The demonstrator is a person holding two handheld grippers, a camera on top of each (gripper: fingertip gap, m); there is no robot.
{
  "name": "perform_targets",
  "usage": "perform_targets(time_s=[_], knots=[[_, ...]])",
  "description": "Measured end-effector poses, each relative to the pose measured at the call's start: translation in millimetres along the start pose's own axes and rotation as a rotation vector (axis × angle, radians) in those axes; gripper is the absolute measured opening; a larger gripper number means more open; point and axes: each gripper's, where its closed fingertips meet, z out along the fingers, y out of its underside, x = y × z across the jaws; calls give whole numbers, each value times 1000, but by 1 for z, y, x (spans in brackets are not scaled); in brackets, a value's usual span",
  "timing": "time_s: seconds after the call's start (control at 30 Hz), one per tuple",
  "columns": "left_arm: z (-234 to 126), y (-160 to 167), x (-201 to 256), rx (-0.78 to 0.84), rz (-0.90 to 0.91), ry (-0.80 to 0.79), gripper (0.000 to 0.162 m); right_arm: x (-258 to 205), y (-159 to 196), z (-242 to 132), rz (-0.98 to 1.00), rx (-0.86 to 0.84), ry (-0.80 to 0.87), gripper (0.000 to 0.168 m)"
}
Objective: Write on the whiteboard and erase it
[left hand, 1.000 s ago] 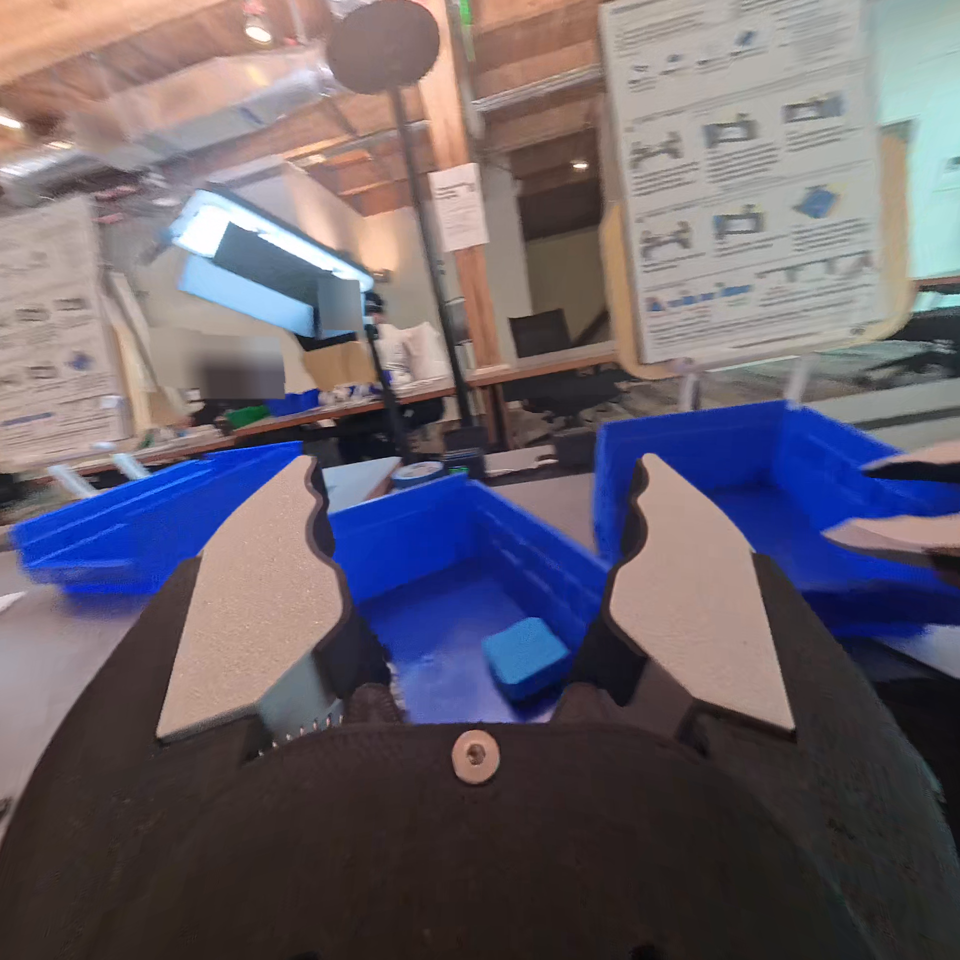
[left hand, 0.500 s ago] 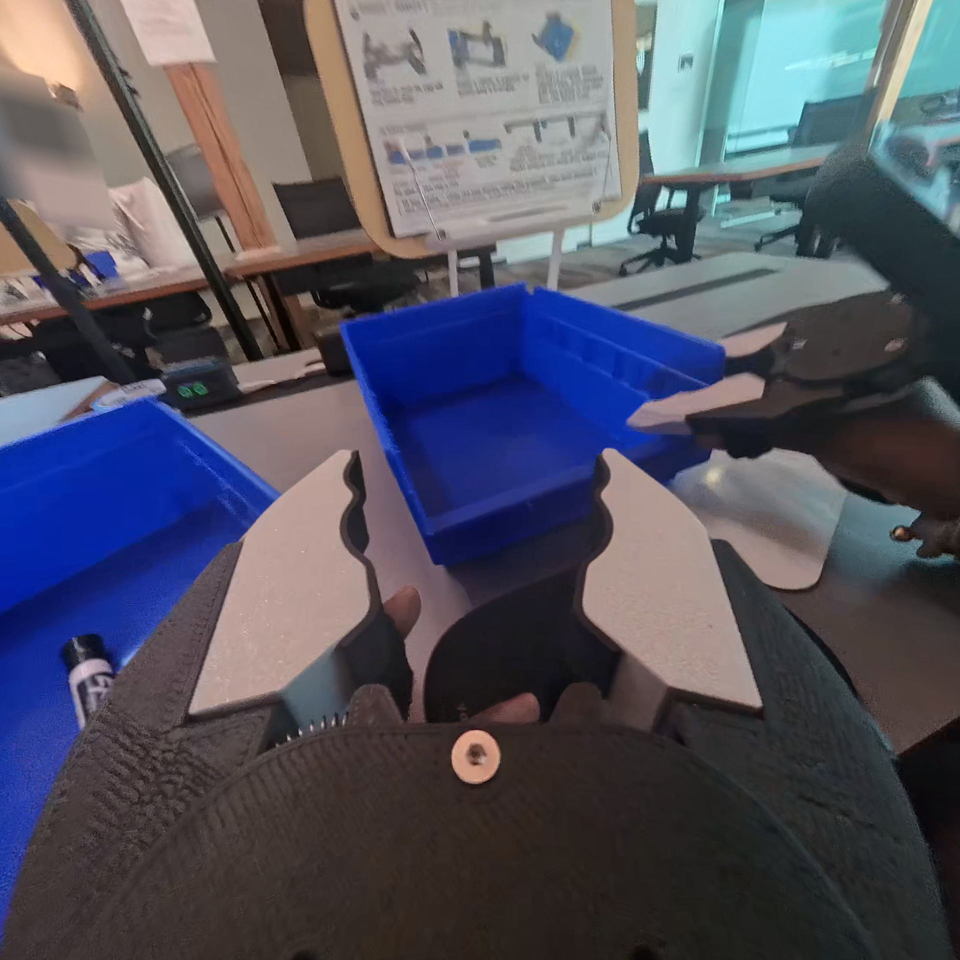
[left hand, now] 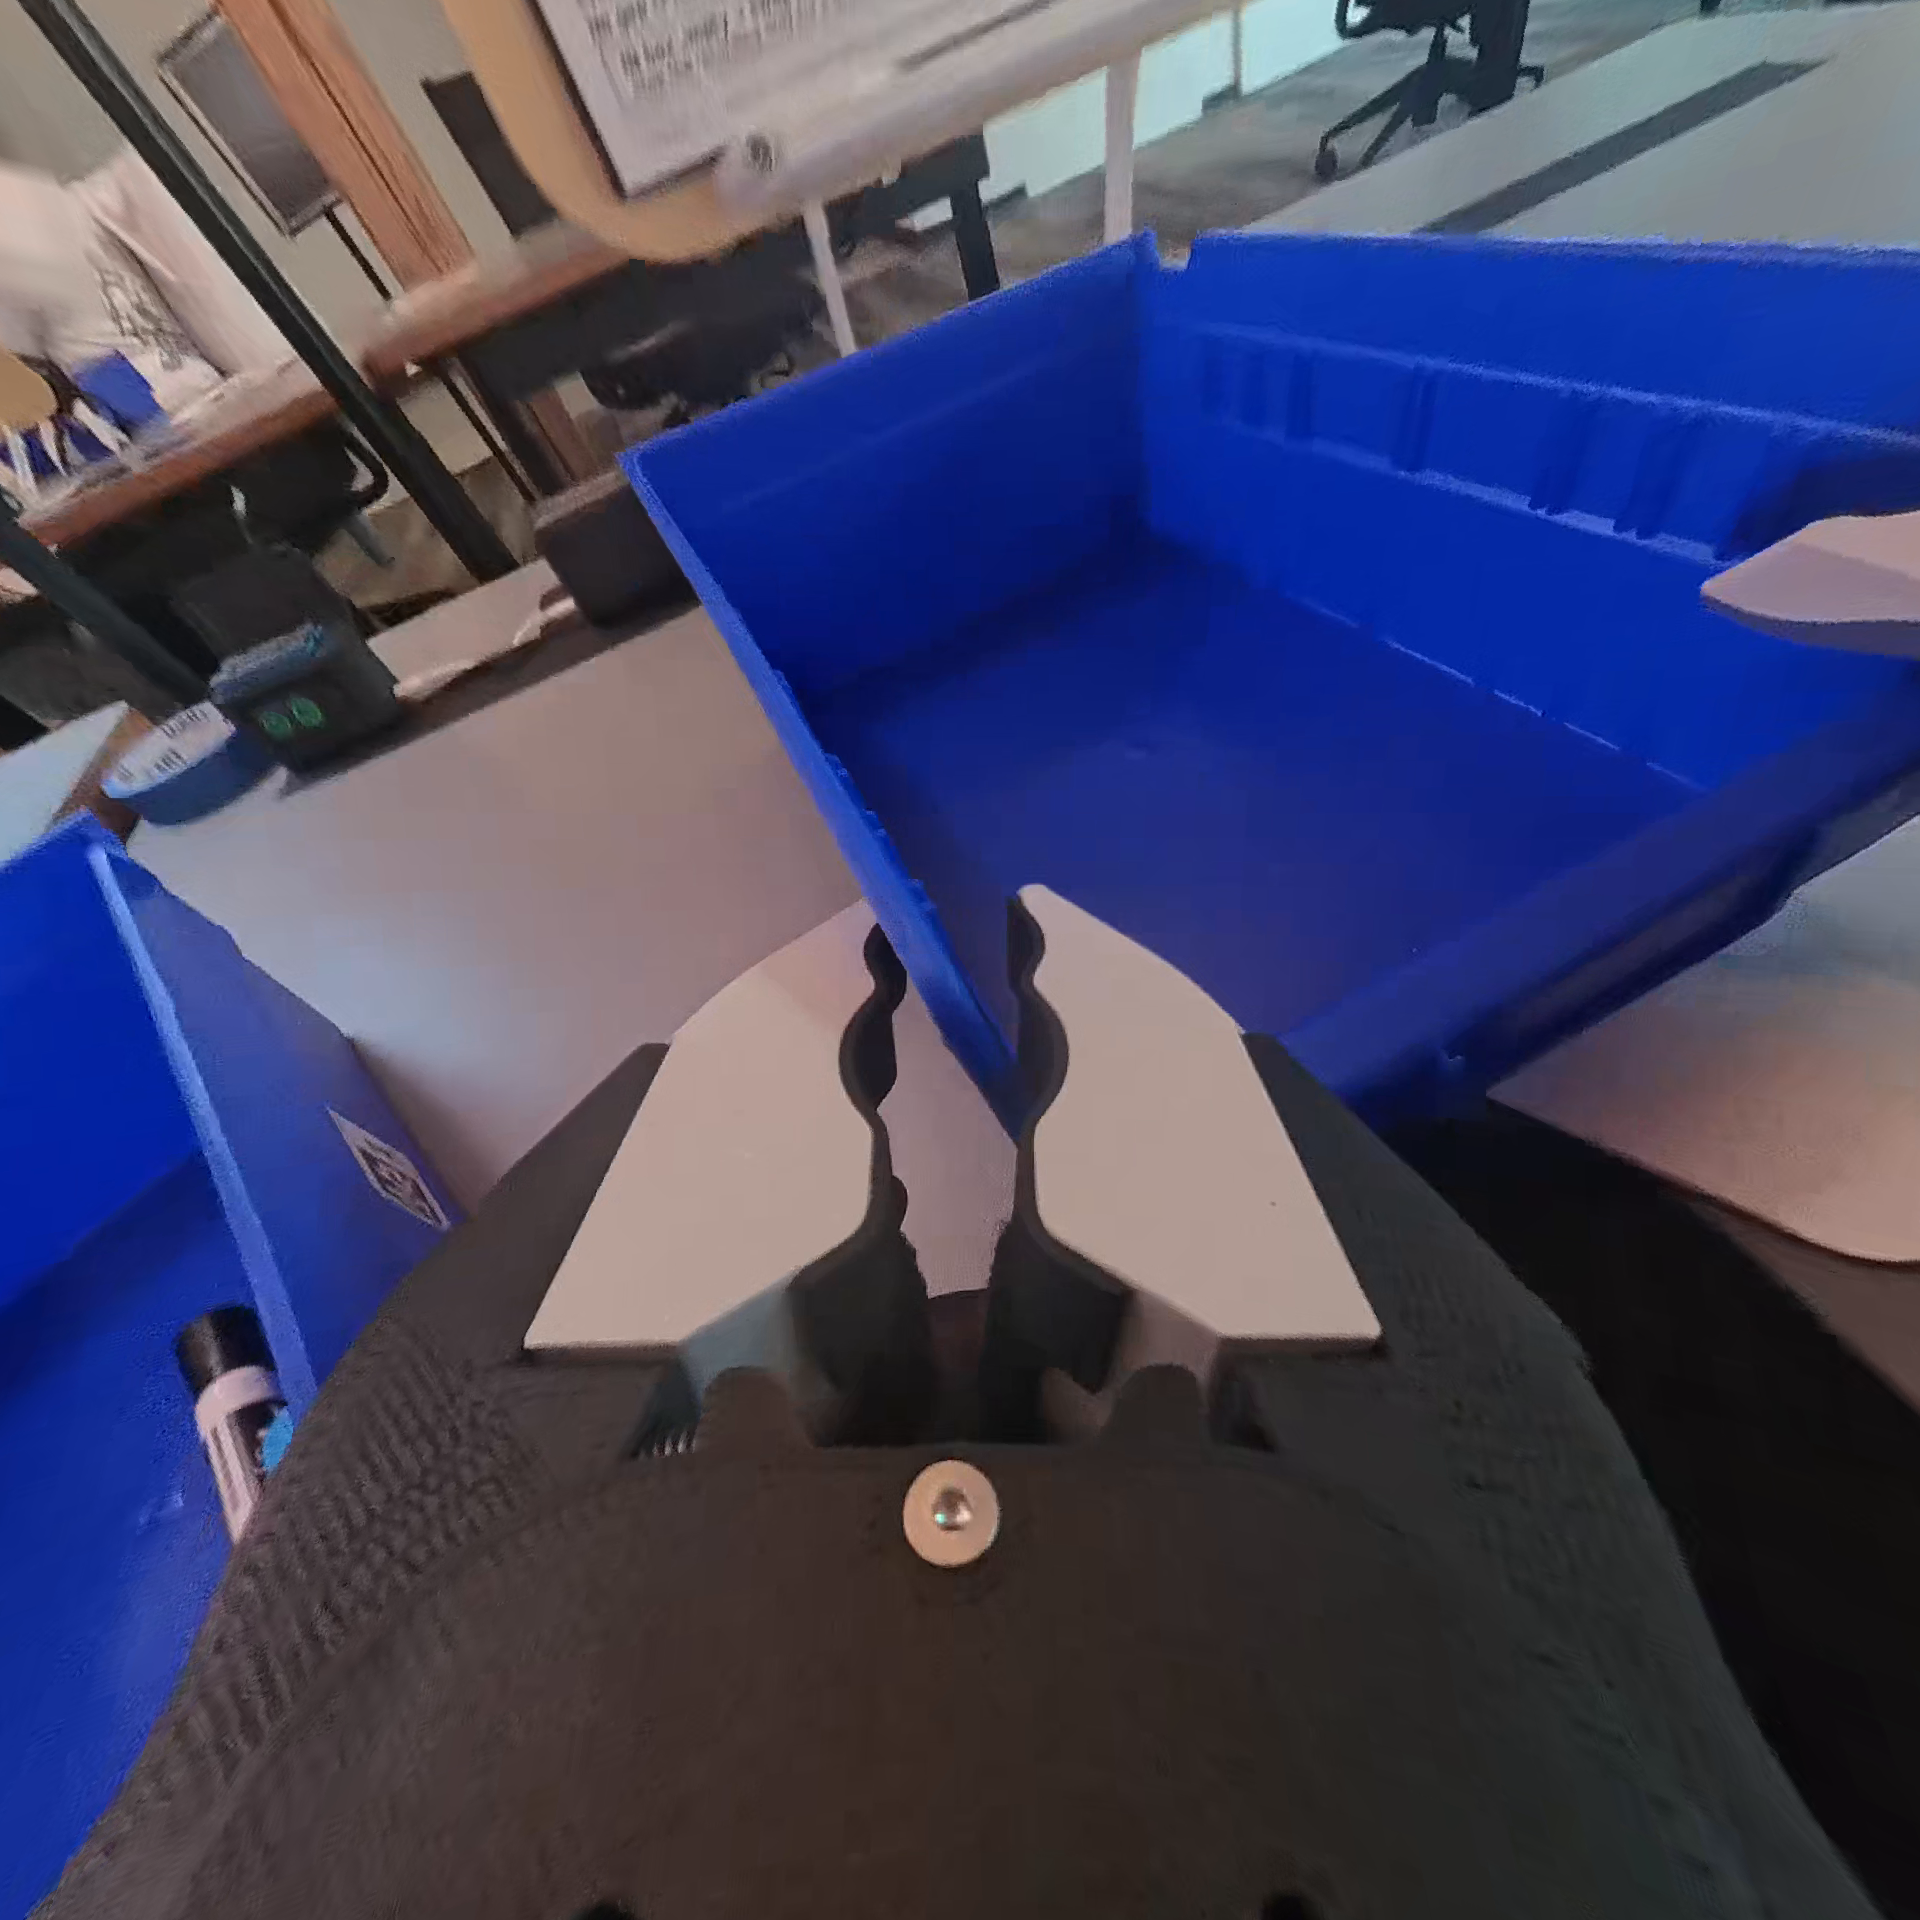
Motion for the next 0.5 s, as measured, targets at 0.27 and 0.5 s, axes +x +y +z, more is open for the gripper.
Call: perform_targets(time_s=[0.27,0.5], knots=[[19,-88,88,179,71,173,21,98,27,-75,94,29,191,16],[91,-136,230,232,114,423,24,219,115,-128,87,-144,387,16]])
